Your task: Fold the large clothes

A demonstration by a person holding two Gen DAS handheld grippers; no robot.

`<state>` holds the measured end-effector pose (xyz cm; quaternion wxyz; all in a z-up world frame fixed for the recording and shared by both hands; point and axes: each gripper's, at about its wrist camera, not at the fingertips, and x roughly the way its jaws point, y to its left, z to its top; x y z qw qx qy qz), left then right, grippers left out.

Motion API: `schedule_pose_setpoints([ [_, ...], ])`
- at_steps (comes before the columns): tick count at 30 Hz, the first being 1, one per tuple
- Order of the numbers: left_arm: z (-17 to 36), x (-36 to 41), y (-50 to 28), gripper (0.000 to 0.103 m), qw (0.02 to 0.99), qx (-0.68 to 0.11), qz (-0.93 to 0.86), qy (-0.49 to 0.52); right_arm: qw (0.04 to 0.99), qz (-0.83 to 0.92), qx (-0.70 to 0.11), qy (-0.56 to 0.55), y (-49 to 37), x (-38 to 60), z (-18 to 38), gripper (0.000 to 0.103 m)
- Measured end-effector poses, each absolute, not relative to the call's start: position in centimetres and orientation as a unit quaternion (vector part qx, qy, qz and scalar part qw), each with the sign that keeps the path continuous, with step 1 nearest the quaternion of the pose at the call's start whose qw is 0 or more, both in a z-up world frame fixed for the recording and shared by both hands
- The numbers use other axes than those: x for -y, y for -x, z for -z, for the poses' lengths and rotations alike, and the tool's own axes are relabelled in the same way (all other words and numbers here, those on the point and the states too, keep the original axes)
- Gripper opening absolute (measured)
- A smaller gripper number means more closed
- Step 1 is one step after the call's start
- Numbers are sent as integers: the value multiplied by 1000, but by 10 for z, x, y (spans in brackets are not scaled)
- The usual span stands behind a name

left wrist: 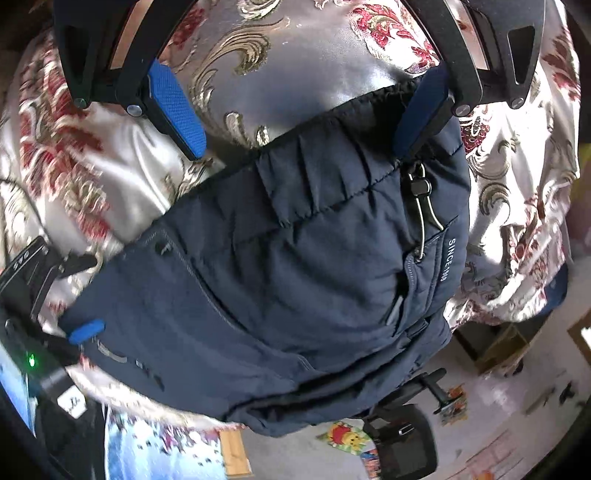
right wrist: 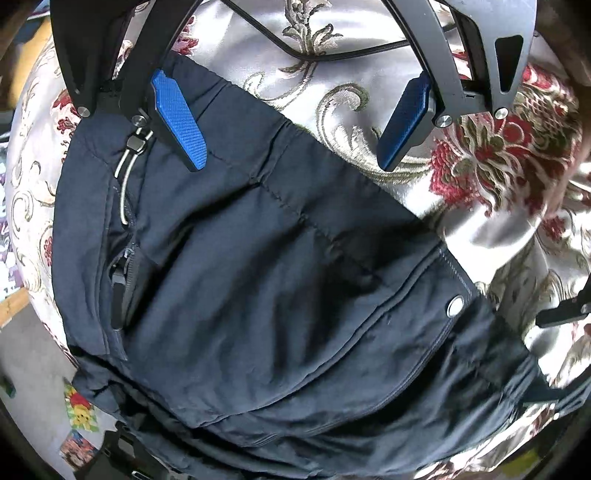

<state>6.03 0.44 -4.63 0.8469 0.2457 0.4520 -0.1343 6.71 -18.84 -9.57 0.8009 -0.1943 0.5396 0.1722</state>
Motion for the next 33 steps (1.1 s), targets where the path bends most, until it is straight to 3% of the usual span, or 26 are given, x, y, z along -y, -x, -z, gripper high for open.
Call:
schedule_pose_setpoints([
  [9,59,7,-61,102,830,-448,100,-316,798,-165,-541,208,-52,176,101,90],
  [16,58,9,-69,101,835,-449,71,-309,799,-161,-539,213,-45,169,105,90],
  [25,50,5,-75,83,847,-447,51,-283,800,-166,-540,203,-60,186,103,91],
  [33,49,5,-77,76,850,-444,45,-279,797,-164,-541,214,-74,197,112,92],
])
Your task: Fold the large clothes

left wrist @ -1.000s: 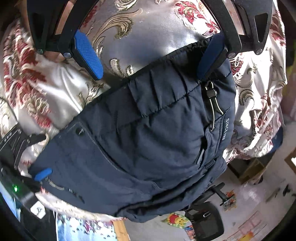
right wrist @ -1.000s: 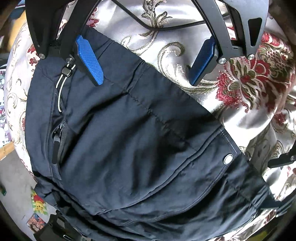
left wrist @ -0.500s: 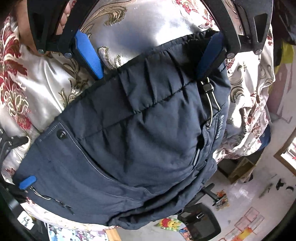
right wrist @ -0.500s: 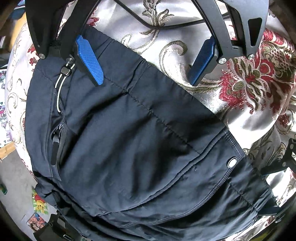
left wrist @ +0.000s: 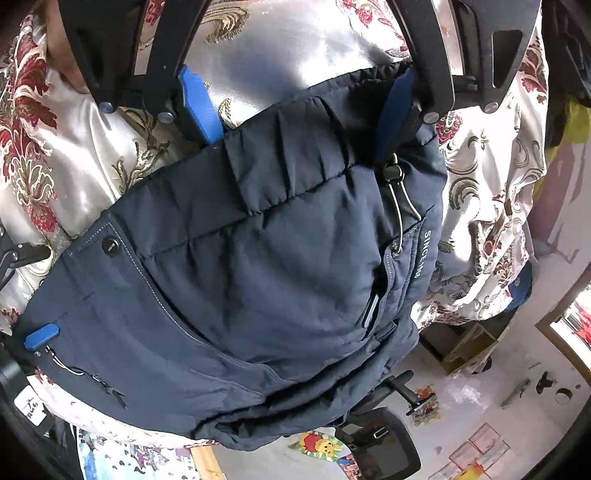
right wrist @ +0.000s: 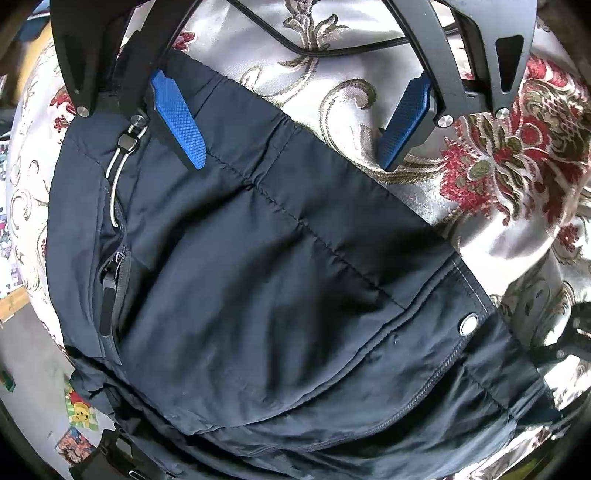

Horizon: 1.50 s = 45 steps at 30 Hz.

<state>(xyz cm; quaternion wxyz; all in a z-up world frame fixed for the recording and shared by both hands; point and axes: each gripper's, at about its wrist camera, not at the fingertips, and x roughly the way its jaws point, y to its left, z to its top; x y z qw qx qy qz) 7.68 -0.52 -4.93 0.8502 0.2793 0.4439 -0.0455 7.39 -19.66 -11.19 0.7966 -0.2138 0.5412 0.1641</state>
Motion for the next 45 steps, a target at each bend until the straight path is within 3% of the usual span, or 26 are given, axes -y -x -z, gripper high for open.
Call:
schedule_pose_setpoints([
  [6,46,3,-80,66,855,-442,42,-268,809,-147,-518,235,-77,191,121,94],
  [9,44,0,-81,62,858,-442,45,-258,818,-138,-509,231,-78,191,121,89],
  [10,43,-1,-82,57,860,-440,44,-256,820,-137,-507,228,-79,192,121,85],
  [12,41,-2,-83,49,861,-437,39,-258,822,-141,-503,226,-80,193,121,77],
  [14,38,-6,-85,46,864,-436,46,-248,827,-149,-492,227,-79,193,116,58],
  [18,32,-8,-89,39,868,-435,54,-235,837,-168,-471,224,-75,191,109,35],
  [20,29,-9,-90,34,869,-435,58,-229,844,-183,-463,197,-78,196,100,18],
  [23,22,-11,-93,26,873,-434,66,-212,861,-188,-447,152,-85,204,78,10],
  [37,-30,-21,-121,11,894,-417,80,-142,891,-200,-405,45,-100,225,25,9],
  [39,-42,-21,-131,10,898,-413,82,-127,887,-205,-413,33,-96,226,26,15],
  [45,-60,-18,-150,9,901,-412,86,-108,870,-221,-437,61,-84,224,42,51],
])
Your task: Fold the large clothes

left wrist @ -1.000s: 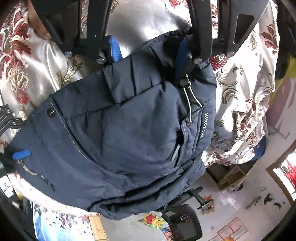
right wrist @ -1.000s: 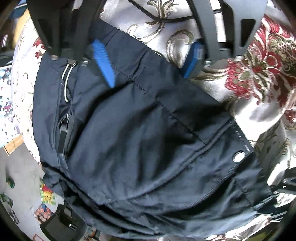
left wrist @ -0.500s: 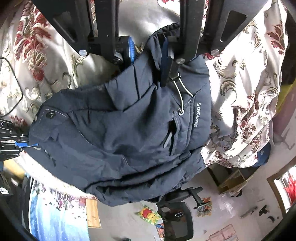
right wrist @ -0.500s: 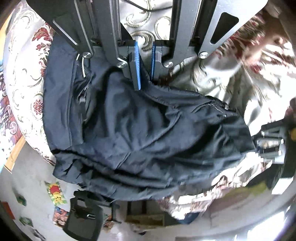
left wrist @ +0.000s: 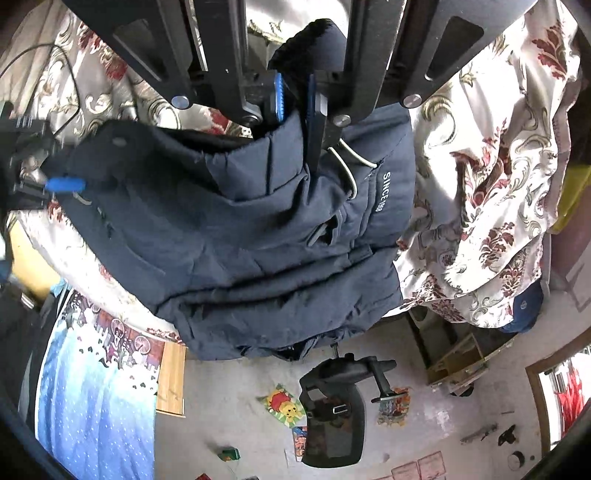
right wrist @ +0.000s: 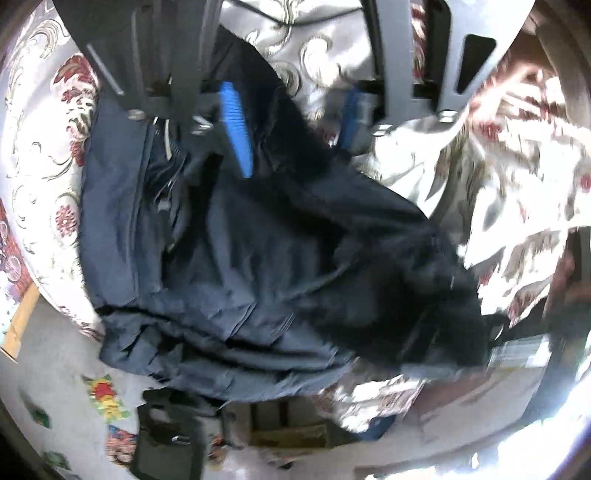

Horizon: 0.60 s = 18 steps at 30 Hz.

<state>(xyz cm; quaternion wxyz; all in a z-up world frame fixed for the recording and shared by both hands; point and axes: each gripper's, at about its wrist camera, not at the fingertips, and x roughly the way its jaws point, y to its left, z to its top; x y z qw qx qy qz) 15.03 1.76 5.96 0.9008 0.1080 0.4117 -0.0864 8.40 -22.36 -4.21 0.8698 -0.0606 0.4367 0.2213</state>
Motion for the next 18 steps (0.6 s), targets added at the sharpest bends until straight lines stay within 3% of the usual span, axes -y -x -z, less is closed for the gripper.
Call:
schedule_pose_setpoints([
  [1,-62,-17,-153,9,901,-412,88,-108,866,-218,-441,85,-81,220,46,55],
  [5,-65,-12,-152,9,902,-408,86,-115,853,-161,-462,183,-77,209,65,55],
  [9,-63,-13,-151,9,902,-410,83,-107,862,-129,-463,162,-82,223,63,51],
  [11,-63,-12,-148,9,902,-410,81,-106,867,-136,-456,147,-83,227,58,26],
  [14,-64,-12,-143,9,905,-407,75,-102,879,-134,-433,147,-81,228,48,14],
  [18,-70,-15,-134,9,910,-399,67,-94,906,-124,-393,101,-78,239,25,7],
])
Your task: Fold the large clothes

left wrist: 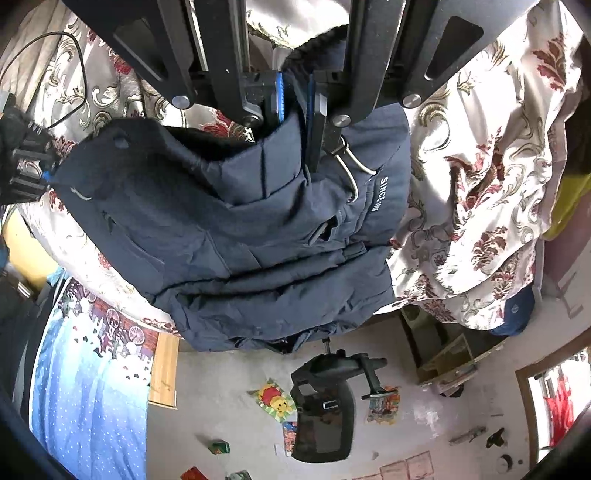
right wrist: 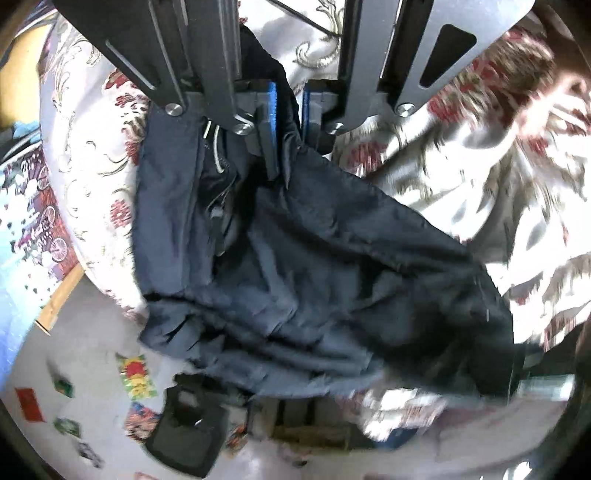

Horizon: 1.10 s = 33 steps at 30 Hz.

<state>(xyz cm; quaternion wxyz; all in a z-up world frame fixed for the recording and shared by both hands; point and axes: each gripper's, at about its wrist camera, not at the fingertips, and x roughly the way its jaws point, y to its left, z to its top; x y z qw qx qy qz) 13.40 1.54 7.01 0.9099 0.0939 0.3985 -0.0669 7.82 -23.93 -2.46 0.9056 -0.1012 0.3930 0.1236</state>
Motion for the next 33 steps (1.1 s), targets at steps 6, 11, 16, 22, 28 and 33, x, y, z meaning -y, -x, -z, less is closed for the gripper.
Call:
schedule_pose_setpoints([
  [6,-95,-21,-107,8,924,-365,62,-92,949,-99,-296,54,-58,260,-35,5],
  [11,-125,-17,-82,8,935,-334,67,-100,967,-94,-234,30,-37,267,-81,5],
  [16,-156,-11,-60,8,939,-315,80,-111,974,-97,-203,11,-6,275,-110,5],
  [22,-174,-2,-68,8,936,-313,75,-141,977,-97,-190,18,-16,276,-128,5],
  [28,-181,-2,-112,8,935,-324,54,-134,977,-100,-183,38,-56,272,-142,5],
  [33,-181,-4,-154,8,937,-324,36,-129,974,-104,-196,36,-97,269,-152,5],
])
